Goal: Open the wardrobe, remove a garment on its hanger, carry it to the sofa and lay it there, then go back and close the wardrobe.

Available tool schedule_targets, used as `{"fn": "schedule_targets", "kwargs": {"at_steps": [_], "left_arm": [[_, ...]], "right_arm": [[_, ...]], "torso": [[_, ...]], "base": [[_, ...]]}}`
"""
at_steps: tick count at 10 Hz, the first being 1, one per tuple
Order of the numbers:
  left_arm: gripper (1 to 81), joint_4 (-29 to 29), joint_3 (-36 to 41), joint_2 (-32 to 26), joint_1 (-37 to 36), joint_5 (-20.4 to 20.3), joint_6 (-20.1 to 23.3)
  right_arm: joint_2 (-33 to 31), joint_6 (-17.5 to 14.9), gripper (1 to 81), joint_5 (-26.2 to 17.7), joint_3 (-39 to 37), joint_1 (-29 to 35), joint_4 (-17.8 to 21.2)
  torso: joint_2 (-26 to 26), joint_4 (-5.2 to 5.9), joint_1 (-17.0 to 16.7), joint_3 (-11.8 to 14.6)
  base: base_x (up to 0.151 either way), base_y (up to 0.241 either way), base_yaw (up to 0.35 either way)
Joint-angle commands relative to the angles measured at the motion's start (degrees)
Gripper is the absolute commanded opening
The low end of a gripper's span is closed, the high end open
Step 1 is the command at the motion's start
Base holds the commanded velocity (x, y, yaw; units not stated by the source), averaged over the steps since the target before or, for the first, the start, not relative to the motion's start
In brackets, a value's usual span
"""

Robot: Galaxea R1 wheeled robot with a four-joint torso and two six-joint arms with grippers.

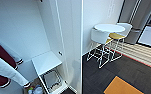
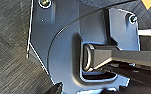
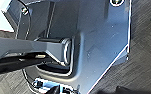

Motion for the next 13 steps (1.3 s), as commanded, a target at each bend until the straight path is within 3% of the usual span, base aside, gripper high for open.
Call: {"fn": "schedule_targets", "kwargs": {"at_steps": [1,8,9,10,11,13], "left_arm": [[81.1,0.4,0.1,-0.3,-1.2,3.7,0.3],[81.1,0.3,-1.4,0.5,-1.2,3.7,0.3],[81.1,0.3,-1.4,0.5,-1.2,3.8,0.3],[81.1,0.3,-1.4,0.5,-1.2,3.7,0.3],[81.1,0.3,-1.4,0.5,-1.2,3.8,0.3],[81.1,0.2,-1.4,0.5,-1.2,3.8,0.3]], "right_arm": [[-0.4,0.2,81.1,-3.3,0.2,0.5,-0.4],[0.4,0.0,81.1,-3.7,0.1,0.7,-1.1],[0.5,-0.2,81.1,-3.7,0.0,0.5,-1.2],[0.5,-0.3,81.1,-3.7,0.0,0.5,-1.2],[0.5,-0.2,81.1,-3.7,-0.2,0.5,-1.2],[0.5,-0.2,81.1,-3.7,-0.3,0.6,-1.2]], "torso": [[0.0,0.0,0.0,0.0],[0.0,0.0,0.0,0.0],[0.0,0.0,0.0,5.2],[0.0,0.0,0.0,5.8],[0.0,0.0,0.0,0.8],[0.0,0.0,0.0,2.9]], "base": [[0.0,0.0,0.281],[0.0,0.0,0.259],[0.0,0.0,0.246],[0.0,0.0,0.245],[0.0,0.0,0.243],[0.0,0.0,0.239]]}}
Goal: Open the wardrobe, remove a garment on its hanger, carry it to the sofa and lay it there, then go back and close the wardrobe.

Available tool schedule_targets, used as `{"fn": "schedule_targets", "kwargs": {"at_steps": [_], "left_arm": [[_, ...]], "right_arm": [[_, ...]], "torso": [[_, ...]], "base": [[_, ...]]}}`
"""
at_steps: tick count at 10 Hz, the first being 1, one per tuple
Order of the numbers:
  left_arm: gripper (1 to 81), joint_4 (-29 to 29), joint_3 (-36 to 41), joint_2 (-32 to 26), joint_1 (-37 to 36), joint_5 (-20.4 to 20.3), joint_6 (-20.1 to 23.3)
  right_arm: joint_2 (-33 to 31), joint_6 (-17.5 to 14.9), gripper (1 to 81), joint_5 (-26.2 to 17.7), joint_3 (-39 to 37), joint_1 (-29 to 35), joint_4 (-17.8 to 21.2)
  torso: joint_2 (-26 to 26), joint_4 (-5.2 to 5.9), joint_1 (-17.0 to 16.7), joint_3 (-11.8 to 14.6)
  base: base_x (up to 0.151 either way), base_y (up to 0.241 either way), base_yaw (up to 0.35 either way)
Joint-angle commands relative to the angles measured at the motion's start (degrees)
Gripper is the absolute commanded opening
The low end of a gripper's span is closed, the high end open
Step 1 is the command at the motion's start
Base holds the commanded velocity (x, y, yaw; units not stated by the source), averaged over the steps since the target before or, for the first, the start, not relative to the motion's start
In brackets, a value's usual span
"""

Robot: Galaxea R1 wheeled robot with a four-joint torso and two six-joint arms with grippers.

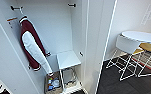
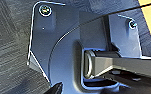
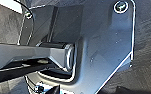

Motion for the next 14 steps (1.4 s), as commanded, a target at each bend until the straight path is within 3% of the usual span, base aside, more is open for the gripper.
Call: {"fn": "schedule_targets", "kwargs": {"at_steps": [1,14], "left_arm": [[81.1,0.1,0.2,-0.2,-1.6,3.5,0.3],[81.1,0.1,0.2,-0.2,-1.6,3.5,0.3]], "right_arm": [[-0.6,-0.1,81.1,-3.0,0.1,1.1,-0.7],[0.1,-0.1,81.1,-3.0,-1.1,0.9,-0.5]], "torso": [[0.0,0.0,0.1,0.0],[0.0,0.0,0.1,0.0]], "base": [[0.0,0.0,0.223],[0.0,0.0,0.215]]}}
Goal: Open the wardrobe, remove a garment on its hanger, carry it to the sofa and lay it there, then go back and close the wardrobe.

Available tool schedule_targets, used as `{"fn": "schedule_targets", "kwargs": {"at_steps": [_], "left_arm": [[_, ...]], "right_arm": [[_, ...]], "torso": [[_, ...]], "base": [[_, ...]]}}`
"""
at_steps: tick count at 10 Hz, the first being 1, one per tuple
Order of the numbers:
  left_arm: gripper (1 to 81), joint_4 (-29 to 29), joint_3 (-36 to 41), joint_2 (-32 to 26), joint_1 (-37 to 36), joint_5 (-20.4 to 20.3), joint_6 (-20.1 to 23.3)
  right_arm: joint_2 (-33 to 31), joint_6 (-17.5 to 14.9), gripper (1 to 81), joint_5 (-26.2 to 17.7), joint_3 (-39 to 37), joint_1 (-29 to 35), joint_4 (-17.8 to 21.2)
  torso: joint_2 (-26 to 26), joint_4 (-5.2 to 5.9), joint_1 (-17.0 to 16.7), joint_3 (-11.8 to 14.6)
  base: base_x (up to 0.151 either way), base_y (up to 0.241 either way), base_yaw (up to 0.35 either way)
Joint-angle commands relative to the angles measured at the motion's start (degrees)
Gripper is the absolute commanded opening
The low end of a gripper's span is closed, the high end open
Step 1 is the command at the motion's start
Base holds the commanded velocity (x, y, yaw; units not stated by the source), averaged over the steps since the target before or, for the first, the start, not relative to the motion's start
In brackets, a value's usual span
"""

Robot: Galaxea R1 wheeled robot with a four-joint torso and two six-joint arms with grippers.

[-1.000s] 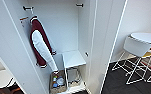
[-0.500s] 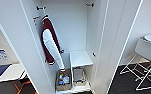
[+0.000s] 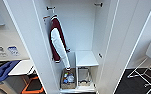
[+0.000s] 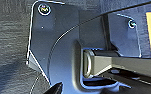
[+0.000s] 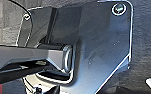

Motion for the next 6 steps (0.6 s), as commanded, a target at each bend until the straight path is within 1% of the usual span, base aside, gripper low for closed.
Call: {"fn": "schedule_targets", "kwargs": {"at_steps": [1,3,6], "left_arm": [[81.1,0.1,0.2,-0.4,-1.5,3.5,0.3],[81.1,0.2,0.2,-0.3,-1.5,3.5,0.3],[81.1,0.2,0.2,-0.1,-1.5,3.5,0.3]], "right_arm": [[-0.3,-0.1,81.1,-3.2,0.0,0.8,-0.4],[-0.3,-0.1,81.1,-3.2,0.0,0.7,-0.3],[-0.3,-0.1,81.1,-3.2,0.0,0.7,-0.4]], "torso": [[0.0,0.0,0.1,0.0],[0.0,0.0,0.1,0.0],[0.0,0.0,0.1,0.0]], "base": [[0.0,0.0,0.199],[0.0,0.0,0.193],[0.0,0.0,0.124]]}}
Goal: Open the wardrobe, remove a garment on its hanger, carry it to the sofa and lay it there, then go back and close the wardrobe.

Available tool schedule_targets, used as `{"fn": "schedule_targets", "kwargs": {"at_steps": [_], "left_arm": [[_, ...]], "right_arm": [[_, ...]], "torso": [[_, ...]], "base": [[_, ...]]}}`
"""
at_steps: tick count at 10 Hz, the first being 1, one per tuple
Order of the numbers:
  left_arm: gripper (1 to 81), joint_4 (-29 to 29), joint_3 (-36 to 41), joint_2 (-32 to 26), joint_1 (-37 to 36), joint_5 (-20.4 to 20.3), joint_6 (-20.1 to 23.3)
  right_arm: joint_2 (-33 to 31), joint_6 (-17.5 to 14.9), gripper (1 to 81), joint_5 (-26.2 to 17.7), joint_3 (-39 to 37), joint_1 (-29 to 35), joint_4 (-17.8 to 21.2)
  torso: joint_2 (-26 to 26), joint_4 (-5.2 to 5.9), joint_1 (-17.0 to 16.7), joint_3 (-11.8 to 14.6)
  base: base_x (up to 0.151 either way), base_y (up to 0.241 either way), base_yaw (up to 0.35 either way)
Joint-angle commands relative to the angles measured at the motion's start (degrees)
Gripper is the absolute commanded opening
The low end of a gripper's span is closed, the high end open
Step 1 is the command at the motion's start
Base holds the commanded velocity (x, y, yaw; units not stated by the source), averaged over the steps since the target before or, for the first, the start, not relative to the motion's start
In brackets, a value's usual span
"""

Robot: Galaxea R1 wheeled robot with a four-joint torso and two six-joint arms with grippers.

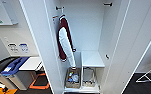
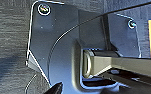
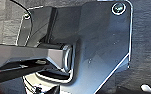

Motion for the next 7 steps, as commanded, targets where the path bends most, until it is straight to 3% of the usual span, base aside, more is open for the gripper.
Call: {"fn": "schedule_targets", "kwargs": {"at_steps": [1,7], "left_arm": [[81.1,0.2,0.2,-0.3,-1.5,3.5,0.2],[81.1,-0.5,0.3,-0.4,-1.5,3.5,0.0]], "right_arm": [[-0.4,-0.1,81.1,-3.3,0.2,0.9,-0.4],[-0.4,-0.1,81.1,-3.3,0.2,1.1,-0.4]], "torso": [[0.0,0.0,0.1,0.0],[0.0,0.0,0.1,0.0]], "base": [[0.0,0.0,0.1],[0.0,0.0,0.0]]}}
